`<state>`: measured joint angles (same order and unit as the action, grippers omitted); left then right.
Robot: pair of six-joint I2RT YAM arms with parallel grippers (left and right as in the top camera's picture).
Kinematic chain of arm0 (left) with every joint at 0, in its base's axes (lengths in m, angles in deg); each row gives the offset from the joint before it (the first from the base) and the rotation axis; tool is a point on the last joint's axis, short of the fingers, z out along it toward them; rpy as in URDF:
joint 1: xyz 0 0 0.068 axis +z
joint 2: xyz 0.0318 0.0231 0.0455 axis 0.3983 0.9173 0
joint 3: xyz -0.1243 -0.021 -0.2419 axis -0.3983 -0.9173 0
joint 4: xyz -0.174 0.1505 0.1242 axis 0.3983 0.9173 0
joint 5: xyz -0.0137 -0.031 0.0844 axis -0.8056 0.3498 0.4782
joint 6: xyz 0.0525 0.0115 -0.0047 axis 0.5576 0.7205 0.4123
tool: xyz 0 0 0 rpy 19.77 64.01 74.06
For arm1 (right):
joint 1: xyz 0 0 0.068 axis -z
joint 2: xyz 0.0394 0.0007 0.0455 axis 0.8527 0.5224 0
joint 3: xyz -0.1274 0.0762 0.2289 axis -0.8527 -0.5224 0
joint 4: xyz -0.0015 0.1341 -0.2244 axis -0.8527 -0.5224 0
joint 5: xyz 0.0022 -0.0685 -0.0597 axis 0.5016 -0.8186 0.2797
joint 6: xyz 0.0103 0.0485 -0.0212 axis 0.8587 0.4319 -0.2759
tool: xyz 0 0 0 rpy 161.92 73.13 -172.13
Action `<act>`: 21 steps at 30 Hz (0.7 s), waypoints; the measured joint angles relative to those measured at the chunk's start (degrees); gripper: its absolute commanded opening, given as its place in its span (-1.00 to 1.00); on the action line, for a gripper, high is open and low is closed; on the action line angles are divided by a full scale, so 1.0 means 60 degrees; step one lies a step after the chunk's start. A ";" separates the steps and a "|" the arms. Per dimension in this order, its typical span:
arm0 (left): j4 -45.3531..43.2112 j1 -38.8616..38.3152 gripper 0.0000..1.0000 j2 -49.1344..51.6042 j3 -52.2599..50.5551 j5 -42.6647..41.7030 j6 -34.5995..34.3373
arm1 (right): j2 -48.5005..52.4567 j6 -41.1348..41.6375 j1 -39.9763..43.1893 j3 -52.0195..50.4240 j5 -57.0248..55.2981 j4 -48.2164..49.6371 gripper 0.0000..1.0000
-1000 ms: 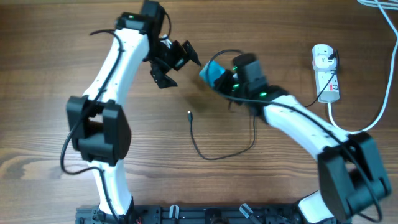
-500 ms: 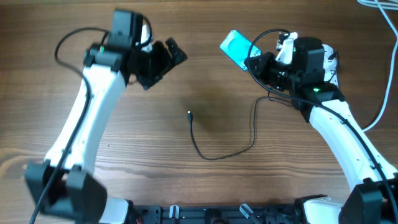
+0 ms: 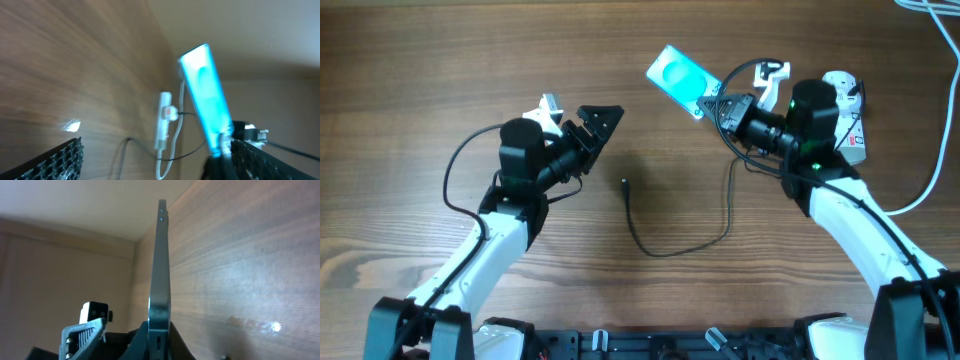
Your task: Plug charger to phone and switch on socket
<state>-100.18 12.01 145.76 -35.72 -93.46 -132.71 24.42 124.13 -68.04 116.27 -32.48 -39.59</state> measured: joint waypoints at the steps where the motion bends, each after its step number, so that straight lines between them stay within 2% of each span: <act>1: -0.0393 0.0000 1.00 0.0076 -0.0073 -0.0011 -0.0189 | 0.0102 0.0324 0.0000 -0.0160 0.0029 0.0361 -0.91; 6: -0.1209 0.0000 1.00 0.0765 -0.0091 -0.0018 -0.0965 | 0.1220 0.1559 -0.0208 -0.0525 0.0240 0.2361 -0.90; 11: -0.2677 -0.0127 1.00 0.1818 -0.0138 -0.0018 -0.1435 | 0.2532 0.2630 -0.0841 -0.0568 0.0401 0.4003 -0.91; 15: -0.2820 -0.0259 1.00 0.1993 -0.0138 0.0025 -0.1621 | 0.3391 0.3468 -0.1191 -0.0576 0.0543 0.5701 -0.91; 21: -0.2911 -0.0270 1.00 0.2011 -0.0138 0.0295 -0.1803 | 0.3905 0.4244 -0.1599 -0.0579 0.0630 0.6400 -0.91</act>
<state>-117.64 10.39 157.82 -36.55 -91.69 -143.53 47.85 149.59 -77.64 112.80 -28.70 -1.19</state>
